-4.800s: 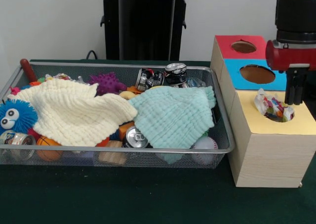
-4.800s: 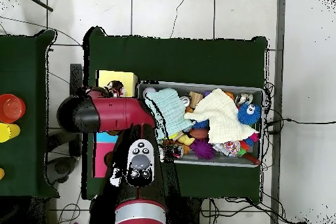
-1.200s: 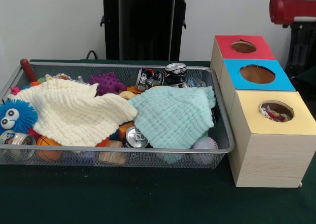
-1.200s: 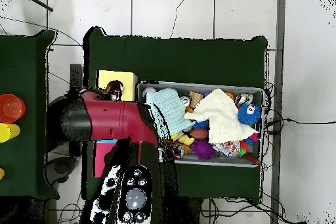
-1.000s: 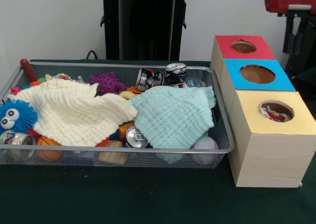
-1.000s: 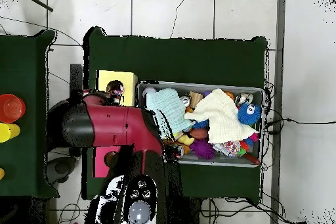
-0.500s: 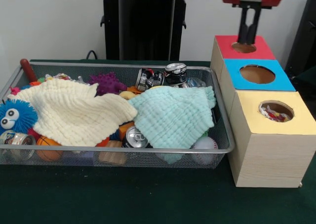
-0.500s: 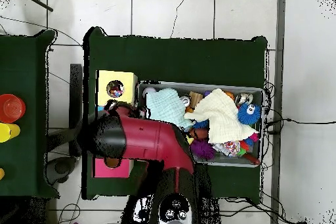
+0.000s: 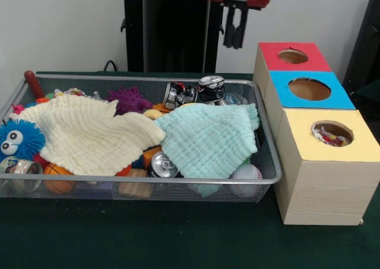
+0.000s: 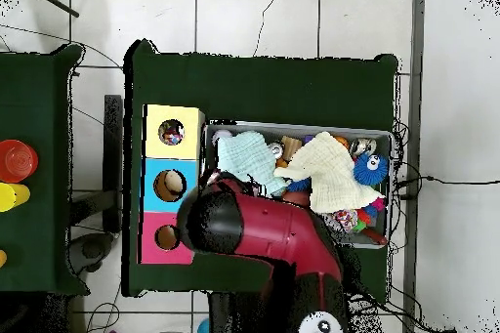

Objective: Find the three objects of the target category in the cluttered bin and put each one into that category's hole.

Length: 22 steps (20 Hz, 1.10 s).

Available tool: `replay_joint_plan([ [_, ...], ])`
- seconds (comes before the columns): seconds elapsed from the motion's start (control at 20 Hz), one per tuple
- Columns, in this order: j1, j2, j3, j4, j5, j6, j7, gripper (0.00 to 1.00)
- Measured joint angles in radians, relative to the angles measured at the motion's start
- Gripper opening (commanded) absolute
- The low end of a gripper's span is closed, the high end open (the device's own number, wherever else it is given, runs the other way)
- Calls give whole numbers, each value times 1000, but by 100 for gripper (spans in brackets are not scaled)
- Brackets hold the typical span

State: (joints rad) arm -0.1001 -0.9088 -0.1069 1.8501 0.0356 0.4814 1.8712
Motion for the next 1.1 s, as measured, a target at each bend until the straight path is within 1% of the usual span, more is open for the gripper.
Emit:
replay_joint_plan([
  [0.2, -41, -19, 15, 30, -24, 0, 0, 0],
  [0.35, -97, -47, 42, 69, -58, 0, 0, 0],
  [0.5, -134, -63, 62, 90, -77, 0, 0, 0],
  [0.65, -188, -85, 90, 118, -107, 0, 0, 0],
  [1.1, -350, -125, 184, 170, -193, 0, 0, 0],
])
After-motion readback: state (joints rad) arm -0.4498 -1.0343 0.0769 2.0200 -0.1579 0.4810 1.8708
